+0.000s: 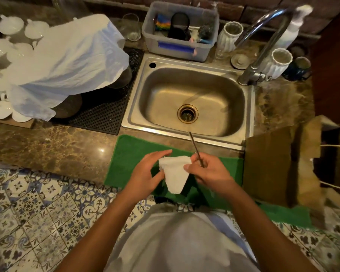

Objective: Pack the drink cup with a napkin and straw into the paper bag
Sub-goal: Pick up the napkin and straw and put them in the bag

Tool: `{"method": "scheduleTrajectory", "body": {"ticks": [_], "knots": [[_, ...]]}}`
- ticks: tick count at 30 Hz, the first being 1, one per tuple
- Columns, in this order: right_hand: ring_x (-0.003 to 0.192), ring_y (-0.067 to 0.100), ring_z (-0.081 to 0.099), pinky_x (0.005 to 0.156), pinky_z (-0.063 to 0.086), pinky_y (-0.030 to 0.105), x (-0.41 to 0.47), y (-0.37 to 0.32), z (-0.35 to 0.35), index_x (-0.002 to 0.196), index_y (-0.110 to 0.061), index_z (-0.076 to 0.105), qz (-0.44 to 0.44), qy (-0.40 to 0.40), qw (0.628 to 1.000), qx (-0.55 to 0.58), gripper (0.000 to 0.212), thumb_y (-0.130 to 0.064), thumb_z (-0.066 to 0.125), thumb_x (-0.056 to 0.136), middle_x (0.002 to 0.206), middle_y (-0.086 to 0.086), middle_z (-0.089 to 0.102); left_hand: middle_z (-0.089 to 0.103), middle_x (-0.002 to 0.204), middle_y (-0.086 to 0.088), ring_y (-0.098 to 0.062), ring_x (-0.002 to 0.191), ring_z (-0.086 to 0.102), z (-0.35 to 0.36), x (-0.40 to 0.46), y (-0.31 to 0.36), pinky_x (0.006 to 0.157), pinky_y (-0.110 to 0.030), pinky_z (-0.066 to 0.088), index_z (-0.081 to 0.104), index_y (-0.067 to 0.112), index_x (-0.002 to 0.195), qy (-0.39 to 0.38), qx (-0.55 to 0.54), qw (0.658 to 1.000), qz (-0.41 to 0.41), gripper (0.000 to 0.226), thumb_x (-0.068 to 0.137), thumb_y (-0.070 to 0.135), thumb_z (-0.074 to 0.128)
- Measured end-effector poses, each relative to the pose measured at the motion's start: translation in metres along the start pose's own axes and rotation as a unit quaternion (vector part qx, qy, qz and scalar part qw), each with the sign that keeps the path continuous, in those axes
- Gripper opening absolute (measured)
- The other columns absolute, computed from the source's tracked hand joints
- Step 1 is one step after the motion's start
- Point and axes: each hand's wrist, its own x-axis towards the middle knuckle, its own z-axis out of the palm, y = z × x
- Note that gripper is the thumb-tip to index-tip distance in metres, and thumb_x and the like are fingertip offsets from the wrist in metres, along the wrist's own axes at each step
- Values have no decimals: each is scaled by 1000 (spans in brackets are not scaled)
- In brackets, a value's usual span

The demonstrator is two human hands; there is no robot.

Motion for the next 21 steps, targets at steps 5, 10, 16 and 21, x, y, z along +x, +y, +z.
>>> {"method": "scheduleTrajectory", "body": {"ticks": [5, 10, 16, 21], "knots": [[73, 6, 74, 65, 55, 22, -29, 4, -46, 104, -15, 63, -28, 21, 999, 18, 18, -12, 75, 90, 72, -4, 75, 75, 117, 14, -5, 118, 65, 24, -1, 56, 102, -35, 52, 76, 38, 101, 36, -148, 987, -46, 35, 90, 6, 70], [75, 25, 72, 65, 57, 32, -62, -8, -82, 115, -8, 62, -58, -11, 992, 108, 40, -32, 78, 86, 85, 27, 71, 76, 86, 14, -6, 82, 68, 54, -5, 110, 72, -24, 54, 74, 32, 84, 79, -243, 960, -115, 23, 98, 18, 61], [47, 3, 53, 50, 45, 16, -101, -17, -108, 81, -19, 67, -91, -7, 992, 86, 11, -18, 74, 89, 53, -6, 59, 72, 83, -4, -18, 77, 64, 86, -17, 154, 66, -34, 49, 76, 20, 84, 49, -374, 914, -150, 24, 97, 17, 56], [60, 1, 61, 55, 52, 20, -123, -10, -129, 78, -27, 67, -109, 53, 992, 47, 12, -29, 76, 86, 67, -11, 67, 77, 94, 4, -7, 85, 72, 120, -38, 172, 71, -27, 57, 76, 17, 100, 76, -452, 868, -191, 35, 86, 48, 69]]}}
